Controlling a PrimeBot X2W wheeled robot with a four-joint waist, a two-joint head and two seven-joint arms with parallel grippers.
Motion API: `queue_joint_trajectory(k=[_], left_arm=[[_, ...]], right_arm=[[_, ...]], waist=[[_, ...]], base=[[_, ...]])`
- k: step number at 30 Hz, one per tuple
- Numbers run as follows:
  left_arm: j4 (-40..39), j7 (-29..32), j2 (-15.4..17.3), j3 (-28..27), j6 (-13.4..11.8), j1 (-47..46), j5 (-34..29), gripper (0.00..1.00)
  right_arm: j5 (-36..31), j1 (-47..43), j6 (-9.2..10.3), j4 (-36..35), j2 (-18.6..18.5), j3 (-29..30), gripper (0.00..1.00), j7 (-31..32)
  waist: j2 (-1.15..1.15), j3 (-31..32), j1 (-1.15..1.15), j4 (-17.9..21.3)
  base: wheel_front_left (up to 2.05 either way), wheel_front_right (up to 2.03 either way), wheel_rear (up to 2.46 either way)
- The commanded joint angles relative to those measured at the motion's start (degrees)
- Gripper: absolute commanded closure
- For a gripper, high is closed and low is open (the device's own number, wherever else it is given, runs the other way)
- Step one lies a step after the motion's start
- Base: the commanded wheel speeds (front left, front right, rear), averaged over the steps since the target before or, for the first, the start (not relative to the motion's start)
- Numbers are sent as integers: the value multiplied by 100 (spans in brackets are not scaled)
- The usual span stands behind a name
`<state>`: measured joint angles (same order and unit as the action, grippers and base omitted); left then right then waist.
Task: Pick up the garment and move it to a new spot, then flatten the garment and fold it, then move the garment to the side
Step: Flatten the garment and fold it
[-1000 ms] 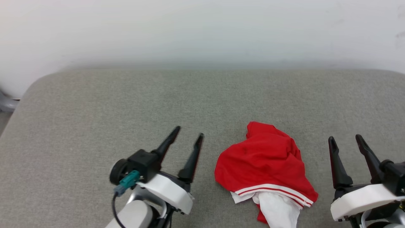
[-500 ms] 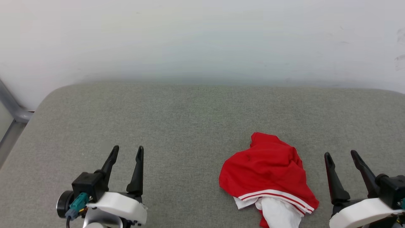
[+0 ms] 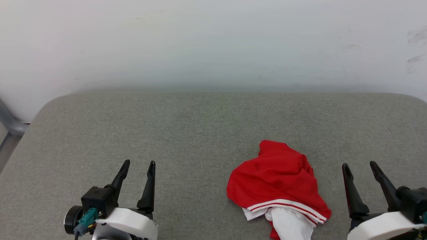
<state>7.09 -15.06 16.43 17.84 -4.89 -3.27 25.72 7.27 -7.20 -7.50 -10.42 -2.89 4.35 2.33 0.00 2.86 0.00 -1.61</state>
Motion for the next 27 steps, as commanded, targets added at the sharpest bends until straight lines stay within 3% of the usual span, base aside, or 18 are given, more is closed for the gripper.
queue_joint_trajectory(k=[1,7,12,13,14,20,27], left_arm=[[11,-15,-13,-26,26,29,-47,0],[14,-15,-74,-56,106,-64,-116,0],[-58,-15,-155,-79,173,-96,-188,0],[-65,-15,-209,-44,210,-106,-217,0],[-77,-15,-225,-27,234,-121,-243,0],[-193,-15,-308,4,339,-266,-311,0],[-208,-15,-390,-91,486,-462,-382,0]], right_arm=[[-2,-89,2,8,3,16,0,24],[257,-261,2,193,3,300,0,821],[226,-373,2,409,4,518,0,2306],[190,-399,2,464,4,395,0,2988],[183,-381,2,480,3,330,0,3168],[234,-33,2,713,3,-215,0,3584],[308,355,2,1469,-55,-615,0,3813]], waist=[[0,0,0,0],[0,-48,0,-52],[0,-142,0,-162],[0,-208,0,-253],[0,-238,0,-285],[0,-593,0,-470],[0,-973,0,-644]], base=[[0,0,0],[0,0,0],[0,0,0],[0,0,0],[0,0,0],[0,0,0],[0,0,0]])
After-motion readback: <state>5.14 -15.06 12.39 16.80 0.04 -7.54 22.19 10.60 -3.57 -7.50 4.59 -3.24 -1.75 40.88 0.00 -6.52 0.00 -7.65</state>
